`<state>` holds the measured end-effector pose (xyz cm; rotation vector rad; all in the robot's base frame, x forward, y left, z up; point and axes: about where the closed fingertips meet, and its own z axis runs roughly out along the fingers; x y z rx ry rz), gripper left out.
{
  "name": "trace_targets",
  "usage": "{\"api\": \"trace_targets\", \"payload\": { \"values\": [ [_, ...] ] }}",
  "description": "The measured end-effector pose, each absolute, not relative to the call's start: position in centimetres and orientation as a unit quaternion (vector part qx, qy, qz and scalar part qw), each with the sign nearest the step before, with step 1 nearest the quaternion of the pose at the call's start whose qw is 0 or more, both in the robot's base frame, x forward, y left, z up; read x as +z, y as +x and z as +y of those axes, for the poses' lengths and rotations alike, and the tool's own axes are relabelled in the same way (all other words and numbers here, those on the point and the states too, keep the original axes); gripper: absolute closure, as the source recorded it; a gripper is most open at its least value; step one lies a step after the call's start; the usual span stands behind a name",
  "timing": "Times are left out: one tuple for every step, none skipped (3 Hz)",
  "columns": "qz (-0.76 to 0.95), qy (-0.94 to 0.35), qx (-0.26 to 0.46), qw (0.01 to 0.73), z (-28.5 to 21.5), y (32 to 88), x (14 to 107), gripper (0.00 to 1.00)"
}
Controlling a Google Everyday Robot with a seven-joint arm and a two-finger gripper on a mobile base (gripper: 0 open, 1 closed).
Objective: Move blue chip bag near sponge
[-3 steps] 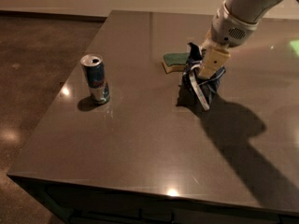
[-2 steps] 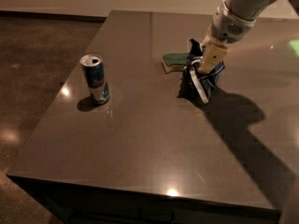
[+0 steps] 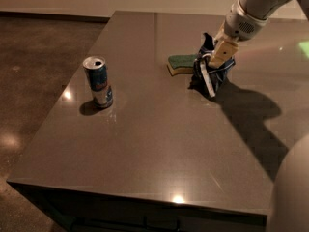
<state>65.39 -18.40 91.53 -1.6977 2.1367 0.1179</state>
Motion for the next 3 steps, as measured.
{"api": "trace_targets", "payload": {
  "values": [
    [0.765, -0.609, 0.042, 0.205, -18.23, 65.62, 91.32, 0.05],
    [0.765, -0.609, 0.042, 0.206, -18.11, 65.78, 91.17, 0.00],
    [0.765, -0.609, 0.042, 0.206, -18.11, 65.78, 91.17, 0.00]
  ]
}}
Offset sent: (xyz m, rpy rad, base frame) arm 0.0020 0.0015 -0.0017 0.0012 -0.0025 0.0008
